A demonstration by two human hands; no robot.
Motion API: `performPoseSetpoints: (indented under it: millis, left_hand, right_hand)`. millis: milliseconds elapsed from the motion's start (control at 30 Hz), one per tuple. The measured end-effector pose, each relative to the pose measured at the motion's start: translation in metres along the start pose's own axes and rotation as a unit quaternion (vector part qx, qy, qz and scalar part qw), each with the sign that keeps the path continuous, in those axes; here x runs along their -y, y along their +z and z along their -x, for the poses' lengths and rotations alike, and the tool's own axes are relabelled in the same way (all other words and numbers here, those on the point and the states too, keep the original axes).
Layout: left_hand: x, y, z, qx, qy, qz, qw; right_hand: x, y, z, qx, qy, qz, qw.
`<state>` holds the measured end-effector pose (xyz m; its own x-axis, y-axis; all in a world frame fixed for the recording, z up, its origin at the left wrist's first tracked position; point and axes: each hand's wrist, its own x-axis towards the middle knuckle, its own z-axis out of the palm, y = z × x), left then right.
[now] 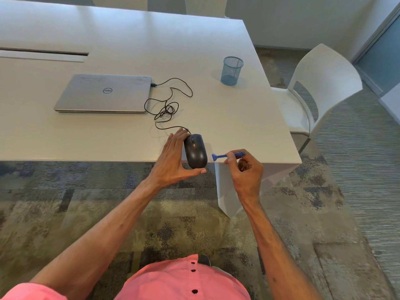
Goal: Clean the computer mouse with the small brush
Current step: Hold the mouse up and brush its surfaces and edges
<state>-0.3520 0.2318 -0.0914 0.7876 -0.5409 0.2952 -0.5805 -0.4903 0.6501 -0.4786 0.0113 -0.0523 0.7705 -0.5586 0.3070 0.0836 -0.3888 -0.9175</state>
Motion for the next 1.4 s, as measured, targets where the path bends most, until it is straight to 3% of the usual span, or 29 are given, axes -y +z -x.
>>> performPoseSetpoints:
  millis: [267, 467, 567, 800, 933, 1100, 1400]
  left_hand:
    - [-0.002, 0.004, 0.004, 0.001, 0.034, -0.002, 0.999]
    - [-0.003, 0.003, 0.008, 0.001, 0.032, -0.012, 0.999]
    - [-0.004, 0.003, 0.010, 0.007, 0.032, -0.017, 0.999]
    - [-0.006, 0.005, 0.011, 0.011, 0.024, -0.026, 0.999]
    - [-0.006, 0.005, 0.010, 0.012, 0.031, -0.028, 0.999]
    - [-0.005, 0.005, 0.012, 0.013, 0.035, -0.034, 0.999]
    - [-0.002, 0.003, 0.013, 0.004, 0.031, -0.033, 0.999]
  right_hand:
    - [0.009, 0.011, 0.003, 0.102, -0.004, -0.014, 0.995]
    - [0.005, 0.011, -0.004, -0.002, 0.022, 0.045, 0.999]
    - [0.009, 0.012, -0.012, -0.042, 0.040, 0.024, 0.998]
    - [0.030, 0.031, -0.015, 0.017, -0.006, 0.036, 0.999]
    - [0.034, 0.040, -0.014, 0.049, -0.040, 0.124, 0.990]
    - [0.035, 0.044, -0.014, 0.002, -0.051, 0.190, 0.980]
    - [0.029, 0.033, -0.025, -0.066, 0.011, 0.159, 0.985]
